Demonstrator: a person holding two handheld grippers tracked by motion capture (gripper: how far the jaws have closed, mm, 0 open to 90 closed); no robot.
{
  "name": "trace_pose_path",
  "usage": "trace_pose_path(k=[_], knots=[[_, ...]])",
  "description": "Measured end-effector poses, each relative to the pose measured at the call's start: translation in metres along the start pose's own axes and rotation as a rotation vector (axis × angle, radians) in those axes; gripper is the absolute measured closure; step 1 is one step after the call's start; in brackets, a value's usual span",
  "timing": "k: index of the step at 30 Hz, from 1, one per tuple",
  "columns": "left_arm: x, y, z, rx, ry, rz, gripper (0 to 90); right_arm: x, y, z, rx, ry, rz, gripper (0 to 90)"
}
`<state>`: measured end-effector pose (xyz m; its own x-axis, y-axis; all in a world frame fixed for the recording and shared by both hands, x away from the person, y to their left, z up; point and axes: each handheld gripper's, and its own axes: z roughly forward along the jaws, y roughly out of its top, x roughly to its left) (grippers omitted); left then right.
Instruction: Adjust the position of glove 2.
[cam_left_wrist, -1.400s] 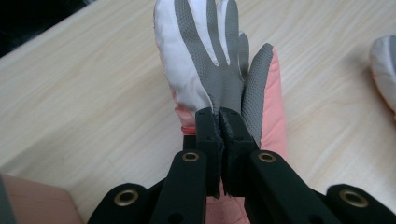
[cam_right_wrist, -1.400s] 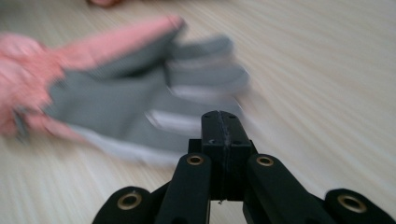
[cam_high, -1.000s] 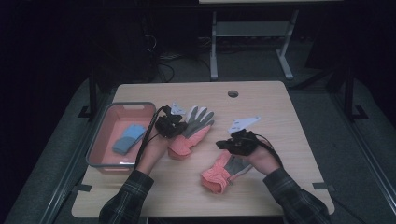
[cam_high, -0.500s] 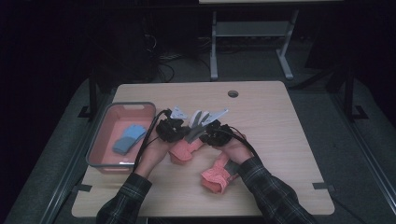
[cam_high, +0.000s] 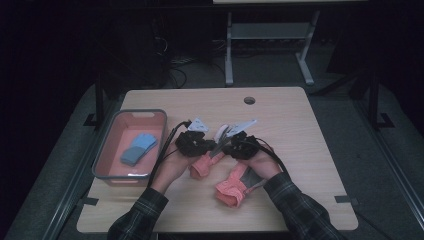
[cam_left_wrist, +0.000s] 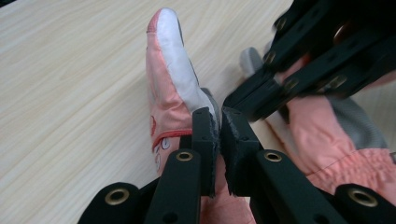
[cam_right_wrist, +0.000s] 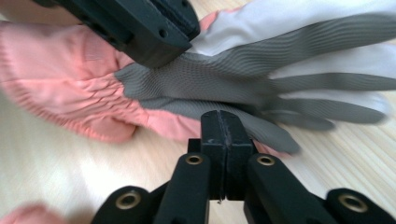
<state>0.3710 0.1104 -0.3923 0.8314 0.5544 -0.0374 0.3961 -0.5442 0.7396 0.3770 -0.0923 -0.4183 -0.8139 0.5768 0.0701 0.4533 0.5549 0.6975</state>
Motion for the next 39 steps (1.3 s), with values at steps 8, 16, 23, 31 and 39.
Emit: trace_pose_path(k=[8, 16, 23, 31, 39], knots=[[-0.012, 0.004, 0.014, 0.015, -0.014, 0.027, 84.7, -0.018, -0.032, -0.055, -0.097, -0.018, 0.026, 69.2], [-0.027, 0.003, 0.029, 0.096, 0.022, 0.132, 85.4, -0.040, -0.075, -0.086, -0.113, -0.101, 0.095, 50.6], [-0.022, -0.010, 0.040, 0.148, -0.012, 0.106, 86.6, -0.054, -0.109, -0.095, -0.087, -0.148, 0.135, 44.4], [-0.005, -0.004, 0.014, 0.086, 0.099, 0.091, 61.6, -0.061, -0.138, -0.096, -0.026, -0.174, 0.162, 35.8], [0.010, -0.015, 0.017, 0.107, 0.101, 0.100, 33.5, -0.069, -0.157, -0.101, -0.013, -0.181, 0.196, 33.3]])
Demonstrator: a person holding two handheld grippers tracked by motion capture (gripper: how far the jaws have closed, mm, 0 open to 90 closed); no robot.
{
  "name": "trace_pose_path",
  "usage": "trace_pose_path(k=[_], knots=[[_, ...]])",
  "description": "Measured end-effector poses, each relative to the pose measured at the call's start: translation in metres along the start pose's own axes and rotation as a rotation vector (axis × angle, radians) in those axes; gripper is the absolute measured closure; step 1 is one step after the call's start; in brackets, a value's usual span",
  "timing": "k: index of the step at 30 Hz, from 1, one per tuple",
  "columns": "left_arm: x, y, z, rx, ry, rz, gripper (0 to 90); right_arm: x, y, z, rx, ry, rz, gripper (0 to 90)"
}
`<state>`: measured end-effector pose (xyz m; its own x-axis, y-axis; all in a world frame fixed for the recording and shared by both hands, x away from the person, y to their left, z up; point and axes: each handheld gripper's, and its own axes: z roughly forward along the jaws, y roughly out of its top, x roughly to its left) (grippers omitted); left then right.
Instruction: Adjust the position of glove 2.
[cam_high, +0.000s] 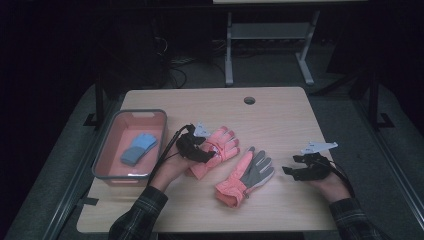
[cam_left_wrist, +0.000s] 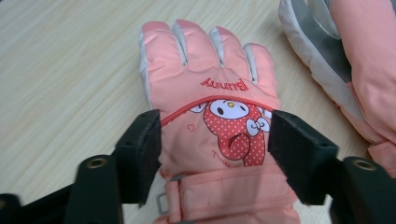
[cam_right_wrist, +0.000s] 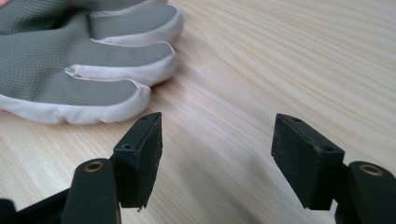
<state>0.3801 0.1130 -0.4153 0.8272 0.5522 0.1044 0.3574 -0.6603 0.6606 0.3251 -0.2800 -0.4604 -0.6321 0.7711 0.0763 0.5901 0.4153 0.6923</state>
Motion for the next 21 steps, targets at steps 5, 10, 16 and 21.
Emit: trace_pose_path(k=[5, 10, 16, 21], knots=[[-0.004, 0.001, 0.007, 0.004, -0.005, 0.022, 30.5, -0.004, -0.004, 0.004, 0.015, -0.005, -0.001, 33.2], [-0.007, -0.002, 0.018, 0.045, -0.005, 0.032, 29.4, -0.005, -0.005, 0.005, 0.024, -0.004, 0.009, 33.2], [-0.006, -0.008, 0.027, 0.070, -0.009, 0.039, 37.8, -0.005, -0.006, 0.008, 0.031, -0.002, 0.000, 33.3], [-0.003, -0.013, 0.031, 0.062, -0.024, 0.020, 40.4, -0.004, -0.006, 0.008, 0.035, -0.001, 0.006, 33.1]])
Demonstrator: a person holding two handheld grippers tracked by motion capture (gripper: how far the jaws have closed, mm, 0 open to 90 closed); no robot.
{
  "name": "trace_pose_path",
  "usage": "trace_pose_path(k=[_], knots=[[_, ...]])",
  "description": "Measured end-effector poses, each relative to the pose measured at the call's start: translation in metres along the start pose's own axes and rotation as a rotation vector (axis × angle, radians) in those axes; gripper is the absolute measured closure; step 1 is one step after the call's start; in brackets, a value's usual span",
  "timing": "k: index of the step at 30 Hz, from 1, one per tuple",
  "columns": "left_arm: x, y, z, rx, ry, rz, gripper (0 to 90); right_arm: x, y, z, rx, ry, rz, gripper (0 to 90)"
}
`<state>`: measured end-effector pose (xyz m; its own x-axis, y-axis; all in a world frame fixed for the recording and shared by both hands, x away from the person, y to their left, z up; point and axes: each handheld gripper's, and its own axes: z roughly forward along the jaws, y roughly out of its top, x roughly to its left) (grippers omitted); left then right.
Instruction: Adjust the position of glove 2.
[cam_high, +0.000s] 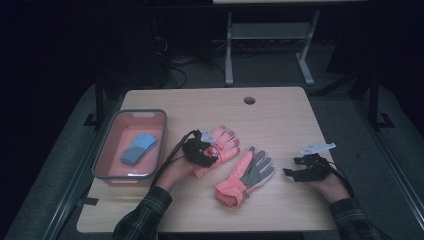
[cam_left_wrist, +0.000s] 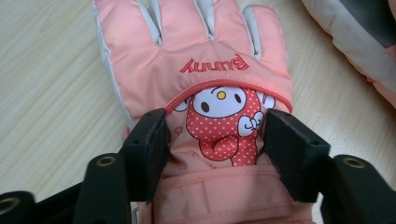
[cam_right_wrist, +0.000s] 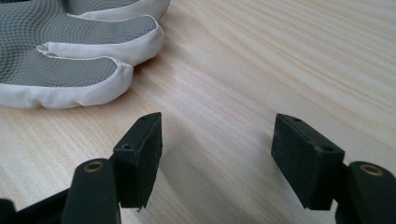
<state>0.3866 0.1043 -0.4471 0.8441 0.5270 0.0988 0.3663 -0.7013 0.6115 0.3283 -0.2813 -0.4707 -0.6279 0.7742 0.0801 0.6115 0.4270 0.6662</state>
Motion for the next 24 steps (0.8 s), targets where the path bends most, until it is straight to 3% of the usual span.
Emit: trace_pose_path(k=[6, 10, 18, 19, 21, 24], knots=[[0.002, -0.003, -0.002, -0.019, -0.021, 0.019, 63.9, 0.001, -0.001, 0.002, -0.015, -0.006, -0.029, 29.8], [0.006, -0.003, -0.007, -0.041, -0.053, -0.014, 77.5, 0.003, -0.002, 0.003, -0.021, -0.013, -0.047, 28.5], [0.015, -0.002, -0.022, -0.083, -0.082, -0.071, 83.6, 0.003, -0.002, 0.002, -0.016, -0.008, -0.042, 31.6], [0.015, -0.001, -0.025, -0.089, -0.086, -0.078, 83.6, 0.003, -0.002, 0.001, -0.024, -0.007, -0.045, 34.7], [0.016, -0.001, -0.030, -0.103, -0.104, -0.096, 83.6, 0.006, -0.001, -0.004, -0.043, 0.003, -0.052, 50.8], [0.015, 0.001, -0.038, -0.106, -0.109, -0.109, 83.6, 0.012, 0.003, -0.013, -0.097, 0.075, -0.057, 73.9]])
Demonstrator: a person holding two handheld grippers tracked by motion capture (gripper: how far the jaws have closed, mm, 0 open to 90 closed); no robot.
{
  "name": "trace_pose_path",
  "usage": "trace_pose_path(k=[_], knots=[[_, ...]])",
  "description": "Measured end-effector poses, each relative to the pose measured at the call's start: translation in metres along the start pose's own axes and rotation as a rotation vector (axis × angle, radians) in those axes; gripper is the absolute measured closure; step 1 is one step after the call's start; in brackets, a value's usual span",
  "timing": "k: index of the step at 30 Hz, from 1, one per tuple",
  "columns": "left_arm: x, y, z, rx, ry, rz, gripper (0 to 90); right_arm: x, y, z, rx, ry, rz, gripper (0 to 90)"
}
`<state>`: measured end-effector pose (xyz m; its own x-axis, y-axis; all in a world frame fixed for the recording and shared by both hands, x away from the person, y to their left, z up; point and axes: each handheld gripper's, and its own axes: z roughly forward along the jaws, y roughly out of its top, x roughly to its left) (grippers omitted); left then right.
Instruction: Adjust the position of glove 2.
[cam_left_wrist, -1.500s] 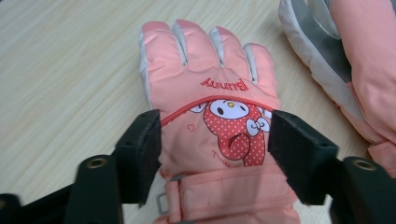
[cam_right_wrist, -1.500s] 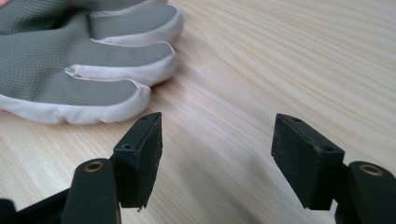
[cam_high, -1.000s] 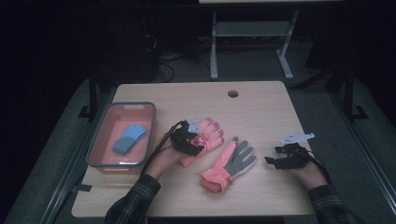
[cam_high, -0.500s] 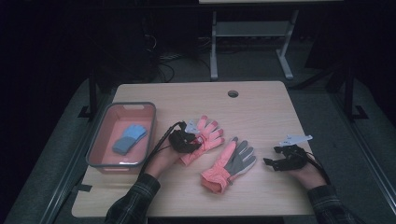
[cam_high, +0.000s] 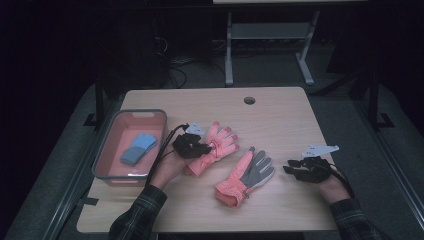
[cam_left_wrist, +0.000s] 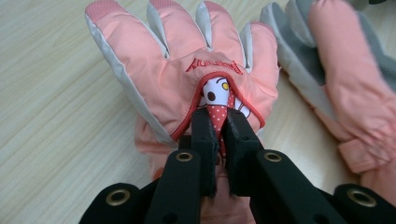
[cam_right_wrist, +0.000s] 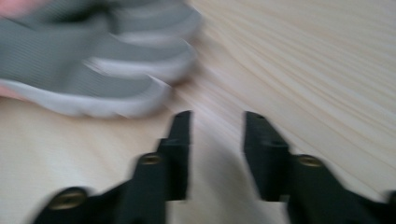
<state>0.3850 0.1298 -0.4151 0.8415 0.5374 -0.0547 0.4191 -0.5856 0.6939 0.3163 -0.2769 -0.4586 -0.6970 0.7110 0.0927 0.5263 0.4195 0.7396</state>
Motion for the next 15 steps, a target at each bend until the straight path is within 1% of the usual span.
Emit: trace_pose_path(k=[1, 2, 3, 4, 5, 6, 7, 8, 10, 11, 15], knots=[[-0.001, 0.001, -0.002, -0.003, 0.001, -0.002, 83.6, 0.004, 0.002, -0.001, -0.002, 0.022, -0.004, 78.8], [-0.002, 0.002, -0.004, -0.004, -0.002, -0.008, 83.5, 0.008, 0.005, 0.000, -0.006, 0.050, -0.018, 83.4], [-0.002, 0.002, -0.006, -0.004, -0.003, -0.012, 83.5, 0.013, 0.006, 0.000, -0.003, 0.085, -0.031, 86.5], [-0.002, 0.003, -0.008, -0.008, -0.006, -0.006, 83.5, 0.019, 0.008, 0.002, 0.002, 0.114, -0.047, 88.9], [-0.003, 0.003, -0.009, -0.016, -0.011, -0.013, 83.5, 0.025, 0.010, 0.004, 0.010, 0.145, -0.071, 89.6], [-0.005, 0.004, -0.011, -0.023, -0.015, -0.029, 83.5, 0.031, 0.011, 0.007, 0.025, 0.174, -0.086, 89.8], [-0.005, 0.004, -0.012, -0.021, -0.017, -0.028, 83.5, 0.038, 0.012, 0.010, 0.036, 0.202, -0.105, 89.8], [-0.004, 0.005, -0.014, -0.016, -0.013, -0.011, 83.5, 0.044, 0.013, 0.013, 0.048, 0.233, -0.124, 89.8], [-0.005, 0.005, -0.016, -0.027, -0.016, -0.025, 83.6, 0.057, 0.014, 0.019, 0.067, 0.277, -0.164, 89.7], [-0.004, 0.005, -0.017, -0.023, -0.019, -0.024, 83.5, 0.062, 0.015, 0.022, 0.074, 0.300, -0.179, 89.8], [-0.005, 0.006, -0.018, -0.033, -0.020, -0.033, 83.6, 0.077, 0.019, 0.034, 0.090, 0.344, -0.209, 89.8]])
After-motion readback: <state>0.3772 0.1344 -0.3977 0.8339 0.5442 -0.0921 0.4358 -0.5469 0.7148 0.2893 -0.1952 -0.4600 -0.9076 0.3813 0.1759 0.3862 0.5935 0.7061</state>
